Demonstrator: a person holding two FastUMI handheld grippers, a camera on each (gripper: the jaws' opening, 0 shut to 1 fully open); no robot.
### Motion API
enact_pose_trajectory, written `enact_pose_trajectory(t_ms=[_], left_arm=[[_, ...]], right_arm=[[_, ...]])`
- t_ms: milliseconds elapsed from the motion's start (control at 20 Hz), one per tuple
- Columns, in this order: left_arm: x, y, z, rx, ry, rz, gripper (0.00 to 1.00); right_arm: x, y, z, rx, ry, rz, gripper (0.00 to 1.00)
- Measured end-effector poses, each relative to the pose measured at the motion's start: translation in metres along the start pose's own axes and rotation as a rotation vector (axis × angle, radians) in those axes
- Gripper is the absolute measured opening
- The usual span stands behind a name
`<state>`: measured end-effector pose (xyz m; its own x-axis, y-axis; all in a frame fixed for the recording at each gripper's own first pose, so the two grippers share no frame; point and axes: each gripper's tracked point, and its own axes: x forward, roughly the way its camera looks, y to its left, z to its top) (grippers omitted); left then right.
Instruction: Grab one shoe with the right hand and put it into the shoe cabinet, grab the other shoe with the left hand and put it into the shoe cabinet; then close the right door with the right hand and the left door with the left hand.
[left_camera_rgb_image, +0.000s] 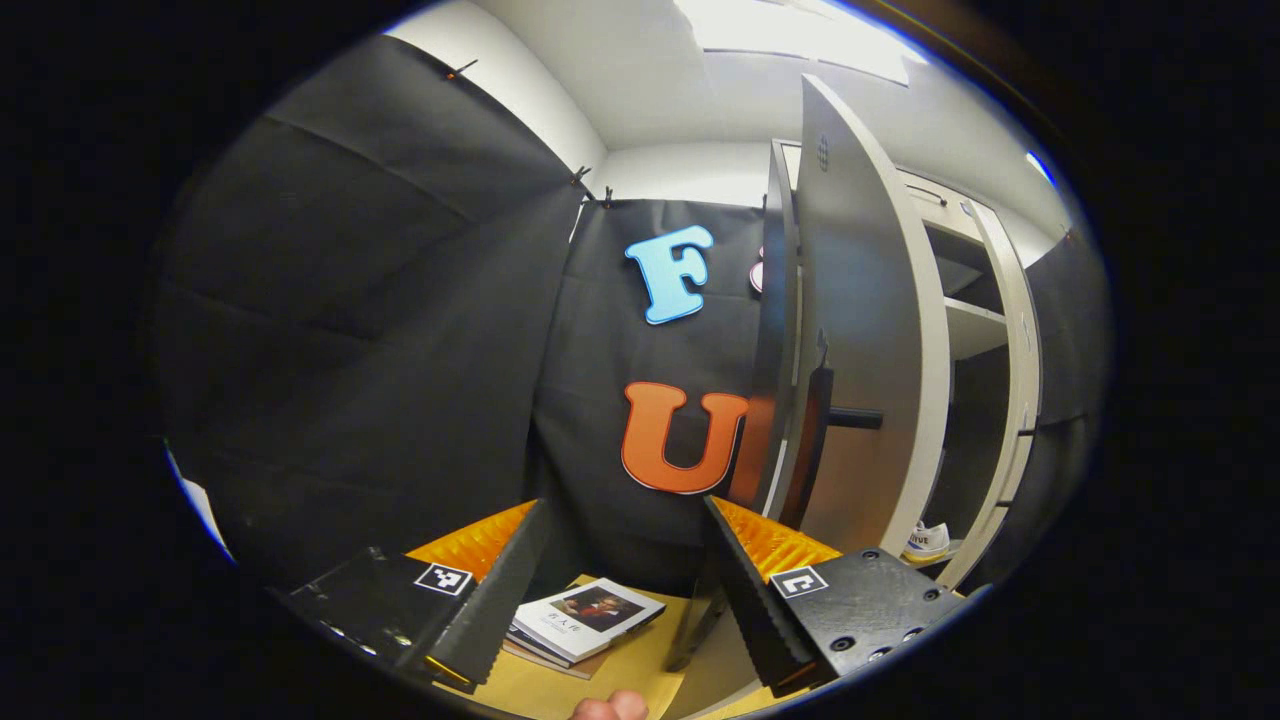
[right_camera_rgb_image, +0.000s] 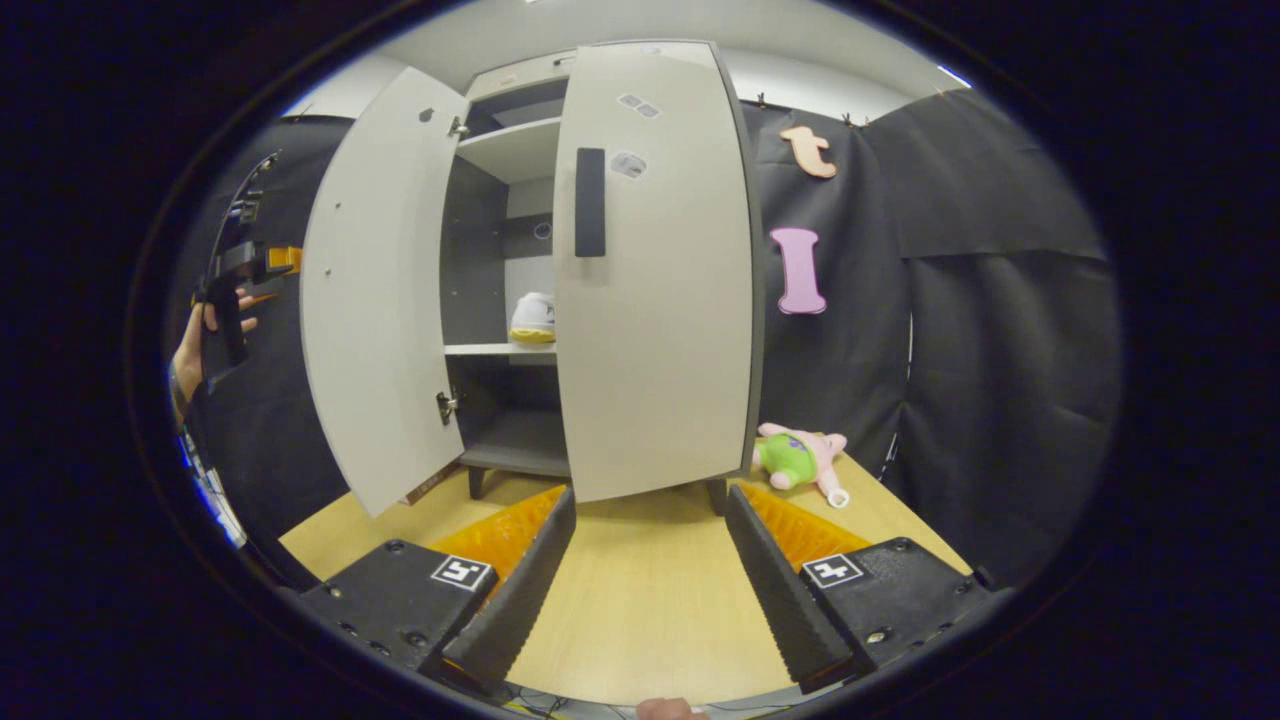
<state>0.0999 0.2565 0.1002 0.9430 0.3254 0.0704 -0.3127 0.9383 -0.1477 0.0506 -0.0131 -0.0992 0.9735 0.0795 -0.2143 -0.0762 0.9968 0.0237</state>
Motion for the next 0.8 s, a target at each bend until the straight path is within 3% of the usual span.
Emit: enact_pose_trajectory(t_ms=[50, 350, 550, 600, 750, 800], left_arm=[[0.000, -0.004, 0.000, -0.009, 0.004, -0.003, 0.92], [-0.012, -0.036, 0.004, 0.085, -0.039, -0.024, 0.92], [-0.016, -0.075, -0.001, 0.077, -0.029, -0.077, 0.92], [-0.016, -0.080, 0.003, 0.073, -0.042, -0.079, 0.92], [-0.016, -0.098, 0.002, 0.066, -0.044, -0.087, 0.92], [-0.016, -0.105, 0.000, 0.061, -0.039, -0.096, 0.92]], right_arm=[[0.002, -0.002, 0.000, 0.003, 0.000, -0.006, 0.94], [0.002, -0.022, 0.005, -0.027, -0.013, -0.043, 0.98], [0.003, -0.030, 0.016, -0.027, -0.036, -0.057, 0.98], [0.002, -0.034, 0.018, -0.028, -0.039, -0.062, 0.94], [0.003, -0.044, 0.015, -0.034, -0.033, -0.077, 0.98], [0.003, -0.046, 0.014, -0.031, -0.028, -0.081, 0.94]])
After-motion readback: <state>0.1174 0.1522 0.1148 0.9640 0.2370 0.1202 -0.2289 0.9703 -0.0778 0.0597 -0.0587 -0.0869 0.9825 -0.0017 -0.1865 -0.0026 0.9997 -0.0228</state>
